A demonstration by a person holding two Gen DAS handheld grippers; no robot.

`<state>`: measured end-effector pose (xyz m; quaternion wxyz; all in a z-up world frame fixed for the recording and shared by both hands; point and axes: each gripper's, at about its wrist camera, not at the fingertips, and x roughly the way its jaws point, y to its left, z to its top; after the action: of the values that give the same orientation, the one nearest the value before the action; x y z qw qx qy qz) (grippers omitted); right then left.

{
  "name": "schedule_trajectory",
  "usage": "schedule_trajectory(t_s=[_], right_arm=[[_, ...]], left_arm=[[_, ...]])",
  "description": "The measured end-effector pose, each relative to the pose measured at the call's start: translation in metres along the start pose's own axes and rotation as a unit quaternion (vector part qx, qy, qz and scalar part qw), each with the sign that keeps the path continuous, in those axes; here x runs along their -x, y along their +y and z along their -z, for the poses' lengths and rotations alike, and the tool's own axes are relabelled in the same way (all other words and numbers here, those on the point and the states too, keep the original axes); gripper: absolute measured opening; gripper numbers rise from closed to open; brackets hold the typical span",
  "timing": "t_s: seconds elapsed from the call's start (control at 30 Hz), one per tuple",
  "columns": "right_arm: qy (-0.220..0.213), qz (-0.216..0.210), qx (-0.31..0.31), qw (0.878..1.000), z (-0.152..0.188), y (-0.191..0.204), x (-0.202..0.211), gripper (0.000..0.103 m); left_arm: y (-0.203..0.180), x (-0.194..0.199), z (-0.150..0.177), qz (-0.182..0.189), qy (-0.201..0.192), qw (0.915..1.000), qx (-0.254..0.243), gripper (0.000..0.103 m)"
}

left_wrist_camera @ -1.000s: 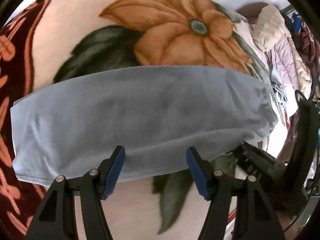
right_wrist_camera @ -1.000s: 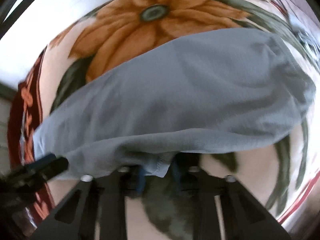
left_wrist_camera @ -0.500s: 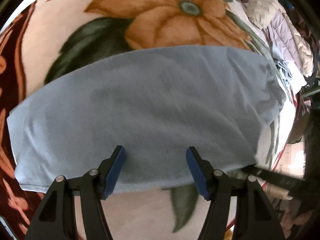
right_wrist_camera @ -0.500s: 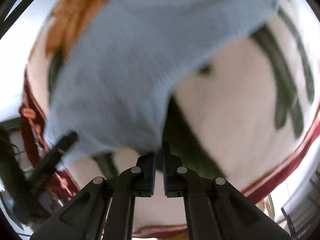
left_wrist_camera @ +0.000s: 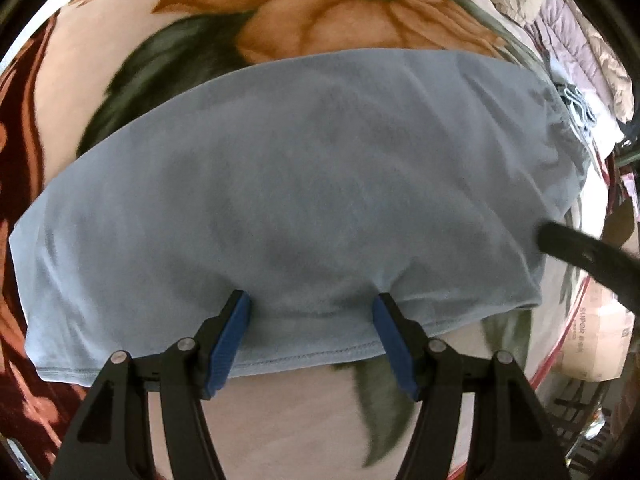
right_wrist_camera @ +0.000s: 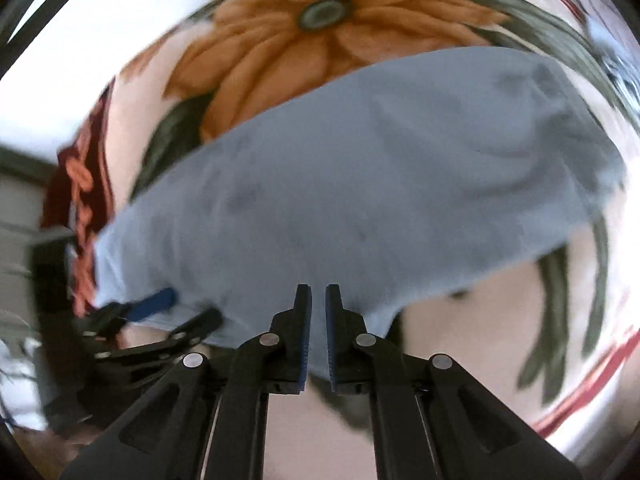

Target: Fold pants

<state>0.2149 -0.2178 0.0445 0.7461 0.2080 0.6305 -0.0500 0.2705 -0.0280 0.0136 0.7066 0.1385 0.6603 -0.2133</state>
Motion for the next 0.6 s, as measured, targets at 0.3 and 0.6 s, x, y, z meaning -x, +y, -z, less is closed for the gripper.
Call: schedule_trajectory(t_s=[0.3,0.6], right_arm=[[0.026,-0.001,-0.003,1.000,0.037,-0.012,-0.019,0.008],[-0.007,0.018,0.056,0.998,0.016,0.019,0.019,0.009]], left_arm=[[0.020,0.006,0.023,0.008,-0.003,0.9996,0.029,0.069],[0.097,0.054,0.036,-0.019,-0.069,0.9914,0.109,0.068]])
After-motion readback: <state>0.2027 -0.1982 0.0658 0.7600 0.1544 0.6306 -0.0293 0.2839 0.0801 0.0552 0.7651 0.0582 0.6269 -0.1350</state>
